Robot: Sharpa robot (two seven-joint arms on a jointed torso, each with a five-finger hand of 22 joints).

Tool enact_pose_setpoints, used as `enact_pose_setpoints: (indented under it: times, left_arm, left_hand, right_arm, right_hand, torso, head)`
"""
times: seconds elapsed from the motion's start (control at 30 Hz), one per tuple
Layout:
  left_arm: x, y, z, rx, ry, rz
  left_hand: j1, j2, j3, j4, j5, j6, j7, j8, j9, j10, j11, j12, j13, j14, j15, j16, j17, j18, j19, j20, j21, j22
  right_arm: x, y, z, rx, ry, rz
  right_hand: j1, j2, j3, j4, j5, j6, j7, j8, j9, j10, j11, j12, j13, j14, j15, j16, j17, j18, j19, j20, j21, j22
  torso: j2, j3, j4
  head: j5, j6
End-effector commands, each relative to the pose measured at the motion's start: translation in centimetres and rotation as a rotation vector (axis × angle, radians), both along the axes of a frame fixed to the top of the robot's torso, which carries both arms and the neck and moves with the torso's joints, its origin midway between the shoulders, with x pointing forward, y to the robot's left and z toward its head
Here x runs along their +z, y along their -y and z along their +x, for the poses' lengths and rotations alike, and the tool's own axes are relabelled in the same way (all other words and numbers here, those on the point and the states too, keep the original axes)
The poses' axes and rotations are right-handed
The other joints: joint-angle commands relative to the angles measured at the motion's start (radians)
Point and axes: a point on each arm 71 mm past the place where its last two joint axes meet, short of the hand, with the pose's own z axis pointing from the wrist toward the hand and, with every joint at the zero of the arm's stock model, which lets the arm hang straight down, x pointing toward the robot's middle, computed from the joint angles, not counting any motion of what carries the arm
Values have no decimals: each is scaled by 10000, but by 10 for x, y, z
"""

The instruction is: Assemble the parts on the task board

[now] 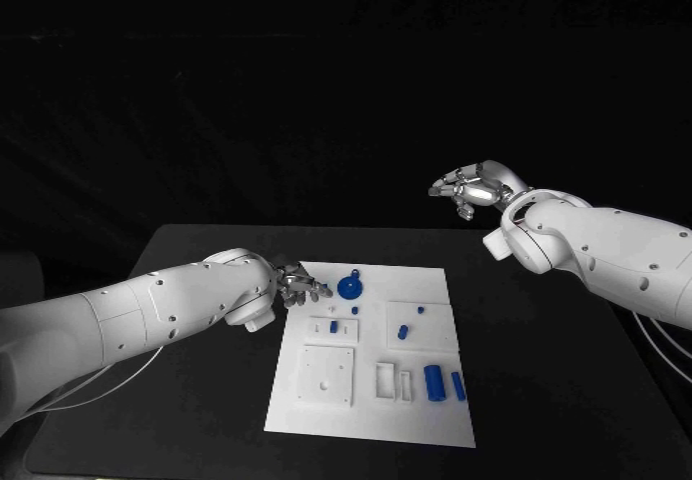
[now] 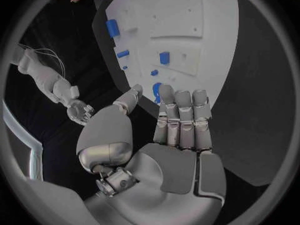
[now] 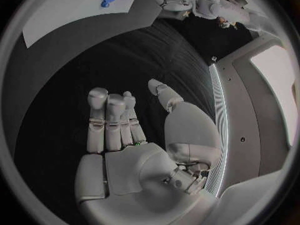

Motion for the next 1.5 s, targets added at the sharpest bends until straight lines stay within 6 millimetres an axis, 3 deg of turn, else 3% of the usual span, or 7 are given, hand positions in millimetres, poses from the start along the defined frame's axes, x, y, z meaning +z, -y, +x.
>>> enact_pose_setpoints:
  times: [0.03, 0.23, 0.4, 0.57, 0.97, 1.5]
  left_arm:
    - [4, -1, 9, 17, 56, -90]
    - [5, -4, 25, 150, 157, 420]
    - [4, -4, 38, 335, 64, 639]
    - [2, -1, 45, 497, -230, 486]
    - [-9, 8, 48, 442, -681, 710]
    - [-18, 8, 50, 672, -690, 800]
  left_hand:
    - [176, 124, -6, -116, 36, -276, 109, -176, -95, -158, 101, -311, -196, -73, 138, -296, -207, -157, -160, -838, -234, -114]
    - [491, 257, -3, -332, 272, -609, 267, -376, -206, -272, 253, -819, -504, -164, 315, -770, -524, -245, -230, -703, -618, -288]
    - [208, 308, -133, -76, 121, -699, 300, -433, -253, -230, 286, -950, -579, -128, 362, -872, -599, -247, -202, -657, -754, -324]
    - [-322, 432, -266, 418, 52, -661, 283, -423, -275, -189, 269, -997, -595, -107, 365, -891, -615, -222, -194, -649, -848, -321]
    - [-441, 768, -389, 513, 54, -354, 186, -288, -270, -57, 180, -976, -569, -52, 357, -828, -585, -185, -172, -656, -866, -223]
    - [-346, 1066, -442, 365, 99, -180, 131, -245, -310, 43, 131, -979, -557, -5, 346, -779, -563, -158, -127, -661, -865, -135]
  right_arm:
    - [0, -2, 0, 166, -32, -29]
    - [0, -4, 0, 208, -34, -22]
    - [0, -7, 1, 261, -35, -10]
    - [0, -9, 1, 296, -36, -2]
    - [0, -12, 0, 363, -30, 22]
    - [0, -14, -1, 426, -22, 29]
  right_hand:
    - [-64, 18, -5, -41, 47, 56, 114, -41, -16, -83, 11, 46, -15, -5, 24, -54, -14, 694, -17, -67, -56, 17]
    - [-62, 22, -2, -42, 49, 52, 114, -44, -18, -83, 11, 47, -17, -5, 25, -54, -15, 694, -16, -68, -58, 18]
    - [-61, 25, -1, -42, 51, 48, 115, -46, -19, -84, 12, 49, -19, -5, 25, -54, -15, 694, -16, -68, -59, 19]
    - [-60, 27, 1, -43, 53, 46, 116, -48, -20, -84, 13, 50, -20, -5, 26, -53, -15, 694, -15, -68, -60, 20]
    - [-56, 32, 4, -45, 56, 42, 117, -50, -22, -84, 14, 53, -24, -4, 27, -52, -16, 694, -13, -69, -63, 23]
    - [-56, 28, 5, -49, 59, 41, 118, -52, -24, -84, 15, 59, -30, -3, 28, -50, -16, 694, -10, -70, -66, 28]
  torso:
    - [13, -6, -13]
    - [28, -9, -33]
    - [31, -16, -37]
    - [48, -26, -70]
    - [123, -47, -154]
    - [106, -41, -126]
  head:
    - [7, 70]
    - [80, 146]
    - [111, 168]
    - [141, 179]
    - [195, 200]
    - [136, 131]
